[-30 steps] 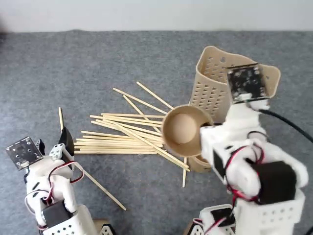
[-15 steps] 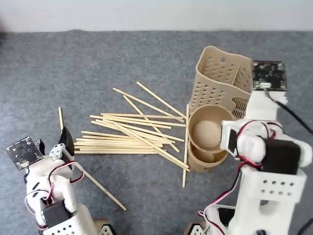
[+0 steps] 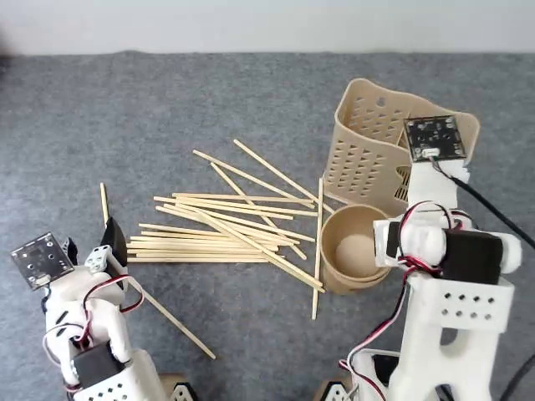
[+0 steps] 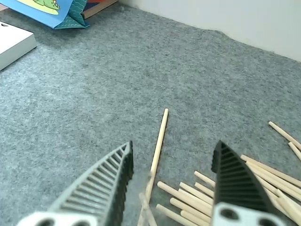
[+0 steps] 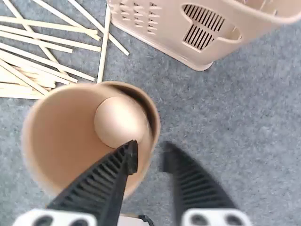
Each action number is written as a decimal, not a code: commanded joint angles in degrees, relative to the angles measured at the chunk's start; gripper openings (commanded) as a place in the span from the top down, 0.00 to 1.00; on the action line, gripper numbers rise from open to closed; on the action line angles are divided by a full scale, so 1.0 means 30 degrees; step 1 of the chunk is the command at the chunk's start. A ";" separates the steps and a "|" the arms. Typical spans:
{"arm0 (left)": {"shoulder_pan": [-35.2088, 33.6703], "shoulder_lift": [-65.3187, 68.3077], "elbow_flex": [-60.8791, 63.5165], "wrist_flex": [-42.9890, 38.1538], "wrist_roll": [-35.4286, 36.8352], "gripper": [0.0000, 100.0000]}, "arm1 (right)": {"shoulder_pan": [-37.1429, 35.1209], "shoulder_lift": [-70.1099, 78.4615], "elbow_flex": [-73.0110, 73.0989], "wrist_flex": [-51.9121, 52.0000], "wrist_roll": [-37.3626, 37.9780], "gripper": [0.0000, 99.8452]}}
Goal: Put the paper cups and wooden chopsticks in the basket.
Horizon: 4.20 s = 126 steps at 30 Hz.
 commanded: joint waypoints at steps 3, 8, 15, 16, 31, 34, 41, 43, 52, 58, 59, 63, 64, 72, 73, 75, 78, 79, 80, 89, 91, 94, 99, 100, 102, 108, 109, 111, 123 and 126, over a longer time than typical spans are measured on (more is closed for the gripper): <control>0.0000 -0.0293 -0.0161 -0.0469 0.0029 0.74 | 0.0044 -0.0132 -0.0205 0.0659 0.0527 0.73; 0.0000 -0.0293 -0.0161 -0.0469 0.0029 0.74 | 0.0015 -0.0161 -0.0234 0.0659 0.0469 0.73; 0.0029 -0.0293 -0.0161 -0.0469 0.0029 0.74 | -0.1070 -0.0161 -0.0645 0.0132 0.0527 1.00; 0.0029 -0.0293 -0.0161 -0.0469 0.0029 0.74 | -0.1304 -0.0161 -0.0762 0.0220 0.0527 0.97; 0.0029 -0.0293 -0.0161 -0.0469 0.0029 0.74 | -0.5319 -0.8923 0.4542 -0.2300 0.0410 0.99; 0.0029 -0.0293 -0.0161 -0.0469 0.0029 0.74 | -0.4440 -1.1560 0.8791 -0.5758 0.0527 0.99; 0.0029 -0.0293 -0.0161 -0.0440 0.0029 0.74 | -0.3590 -1.8974 1.6527 -1.0212 0.0527 0.99; 0.0029 -0.0293 -0.0161 -0.0469 0.0029 0.74 | -0.3590 -2.0821 1.7963 -1.0212 0.0527 0.99; 0.0029 -0.0293 -0.0161 -0.0469 0.0029 0.74 | -0.3707 -2.0908 2.2212 -1.4227 0.0498 0.99; 0.0029 -0.0293 -0.0161 -0.0469 0.0029 0.74 | -0.3590 -2.0879 2.5788 -1.7480 0.1114 0.99; 0.0029 -0.0293 -0.0161 -0.0469 0.0029 0.74 | -0.3560 -2.0879 2.6462 -1.8066 0.1582 0.99; 0.0029 -0.0293 -0.0161 -0.0469 0.0029 0.74 | -0.2711 -2.0850 2.7194 -1.9179 0.1934 0.99; 0.0029 -0.0293 -0.0161 -0.0469 0.0029 0.74 | -0.2476 -2.0850 2.7165 -1.9179 0.1993 0.99; 0.0029 -0.0293 -0.0161 -0.0469 0.0029 0.74 | -0.1128 -2.0850 2.5084 -1.8037 0.1348 0.99; 0.0029 -0.0293 -0.0161 -0.0469 0.0029 0.74 | -0.1099 -2.0821 2.4176 -1.7099 0.0821 0.99; 0.0029 -0.0293 -0.0161 -0.0469 0.0029 0.74 | -0.1158 -2.0821 2.2095 -1.4842 0.0059 0.99; 0.0029 -0.0293 -0.0161 -0.0469 0.0029 0.74 | -0.1685 -2.0791 1.9223 -1.1824 -0.0293 0.99; 0.0029 -0.0293 -0.0161 -0.0469 0.0029 0.74 | -0.1890 -2.0791 1.8432 -1.1033 -0.0352 0.99; 0.0029 -0.0293 -0.0161 -0.0469 0.0029 0.74 | -0.2095 -2.0791 1.7758 -1.0300 -0.0410 0.99; 0.0029 -0.0293 -0.0161 -0.0469 0.0029 0.74 | -0.2447 -2.0264 1.6264 -0.8835 -0.0440 0.99; 0.0029 -0.0293 -0.0161 -0.0469 0.0029 0.74 | -0.2418 -1.9179 1.5736 -0.8425 -0.0440 0.99; 0.0029 -0.0293 -0.0161 -0.0469 0.0029 0.74 | -0.2418 -1.6249 1.3861 -0.7546 -0.1582 0.99; 0.0029 -0.0293 -0.0161 -0.0469 0.0029 0.74 | -0.2418 -0.9597 0.8879 -0.5289 -0.3136 0.99; 0.0029 -0.0293 -0.0161 -0.0440 0.0029 0.74 | -0.2418 -0.8308 0.7912 -0.4967 -0.3282 0.99; 0.0029 -0.0293 -0.0161 -0.0440 0.0029 0.74 | -0.2418 -0.5993 0.6242 -0.4440 -0.3487 0.99; 0.0029 -0.0293 -0.0132 -0.0440 0.0029 0.74 | -0.2418 -0.0542 0.2022 -0.1656 -0.5216 0.97; 0.0029 -0.0293 -0.0132 -0.0440 0.0029 0.74 | -0.2418 0.0132 0.1377 -0.1040 -0.5451 0.95; 0.0029 -0.0293 -0.0132 -0.0440 0.0029 0.74 | -0.2418 0.1187 0.0322 0.0015 -0.5861 0.88; 0.0029 -0.0293 -0.0132 -0.0440 0.0029 0.74 | -0.2418 0.3355 0.0996 -0.0073 -0.6183 0.71; 0.0029 -0.0293 -0.0132 -0.0410 0.0029 0.74 | -0.2418 0.3971 0.2667 -0.1597 -0.6183 0.71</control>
